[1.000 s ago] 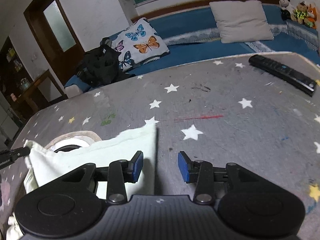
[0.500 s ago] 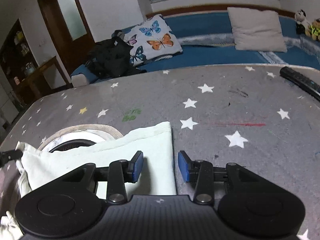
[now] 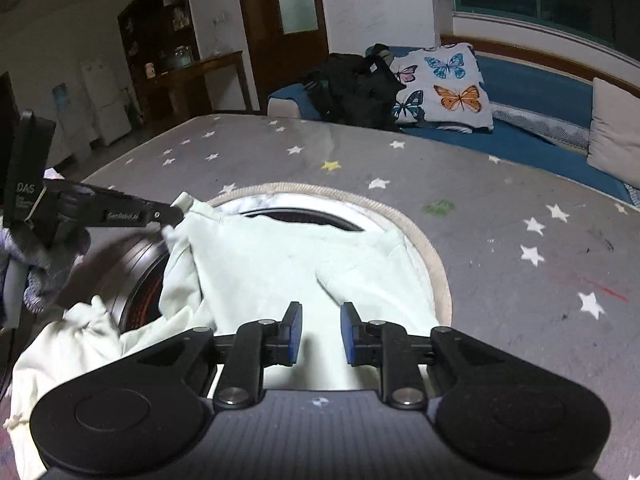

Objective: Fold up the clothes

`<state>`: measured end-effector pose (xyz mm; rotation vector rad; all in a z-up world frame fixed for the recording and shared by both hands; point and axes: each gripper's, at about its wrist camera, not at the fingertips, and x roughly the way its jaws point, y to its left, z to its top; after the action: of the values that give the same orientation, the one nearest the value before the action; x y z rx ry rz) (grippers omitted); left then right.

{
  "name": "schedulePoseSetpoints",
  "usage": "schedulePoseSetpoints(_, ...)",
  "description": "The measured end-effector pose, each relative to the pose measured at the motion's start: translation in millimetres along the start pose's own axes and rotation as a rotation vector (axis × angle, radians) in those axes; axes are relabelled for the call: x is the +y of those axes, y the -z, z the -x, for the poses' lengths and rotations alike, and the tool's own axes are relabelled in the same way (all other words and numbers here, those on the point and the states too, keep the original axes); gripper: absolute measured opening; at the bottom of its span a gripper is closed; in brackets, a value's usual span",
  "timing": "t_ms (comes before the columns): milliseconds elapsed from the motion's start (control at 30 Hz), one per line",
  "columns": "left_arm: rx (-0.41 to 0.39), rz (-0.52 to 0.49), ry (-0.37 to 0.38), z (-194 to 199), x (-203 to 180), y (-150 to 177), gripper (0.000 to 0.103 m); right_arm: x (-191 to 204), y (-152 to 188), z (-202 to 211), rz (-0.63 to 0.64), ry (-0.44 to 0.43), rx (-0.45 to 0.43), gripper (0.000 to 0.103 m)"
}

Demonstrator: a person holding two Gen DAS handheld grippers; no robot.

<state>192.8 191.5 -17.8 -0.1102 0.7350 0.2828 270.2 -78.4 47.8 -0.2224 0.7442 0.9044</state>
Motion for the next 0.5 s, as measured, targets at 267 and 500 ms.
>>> schedulePoseSetpoints(267,0.001,0.008,0.002,0,2,0,0.003,-12,-4,-1,0.083,0.09,-0.005,0.04)
schedulePoseSetpoints(500,0.003,0.009,0.001,-1,2,0,0.003,-37,-16,-20,-0.04,0.069,-0.017,0.038)
